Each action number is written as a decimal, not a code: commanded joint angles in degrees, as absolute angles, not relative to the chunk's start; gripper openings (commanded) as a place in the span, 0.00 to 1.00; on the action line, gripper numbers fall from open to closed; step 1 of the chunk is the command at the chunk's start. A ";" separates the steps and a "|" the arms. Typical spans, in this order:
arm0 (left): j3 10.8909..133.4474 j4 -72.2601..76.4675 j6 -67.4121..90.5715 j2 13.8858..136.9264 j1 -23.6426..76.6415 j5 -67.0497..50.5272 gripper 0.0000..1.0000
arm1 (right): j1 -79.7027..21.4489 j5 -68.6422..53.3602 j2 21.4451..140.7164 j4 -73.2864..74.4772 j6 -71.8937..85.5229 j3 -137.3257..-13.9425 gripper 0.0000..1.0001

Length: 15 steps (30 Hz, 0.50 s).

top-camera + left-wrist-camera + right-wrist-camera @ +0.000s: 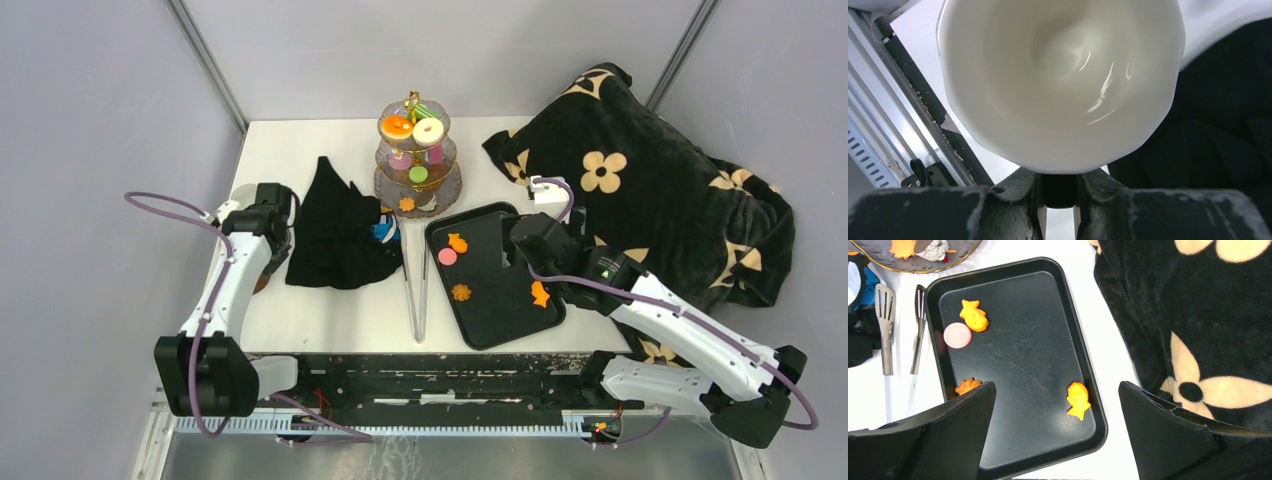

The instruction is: Serve the afternoon tea

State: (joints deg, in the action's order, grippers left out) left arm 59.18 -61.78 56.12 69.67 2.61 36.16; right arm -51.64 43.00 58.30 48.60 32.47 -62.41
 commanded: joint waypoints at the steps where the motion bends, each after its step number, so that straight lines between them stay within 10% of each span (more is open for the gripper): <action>1: 57.86 -51.31 48.01 70.90 -3.38 33.32 0.03 | -51.50 42.38 58.86 47.59 31.91 -65.79 1.00; 15: 53.22 -42.39 45.46 73.96 -11.80 26.94 0.03 | -51.42 41.85 60.68 48.05 32.17 -66.84 1.00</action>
State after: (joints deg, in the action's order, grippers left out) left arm 53.04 -48.95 49.15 73.47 -9.50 25.98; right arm -51.64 41.93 60.27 48.64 32.42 -64.38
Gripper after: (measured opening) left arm 0.265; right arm 0.996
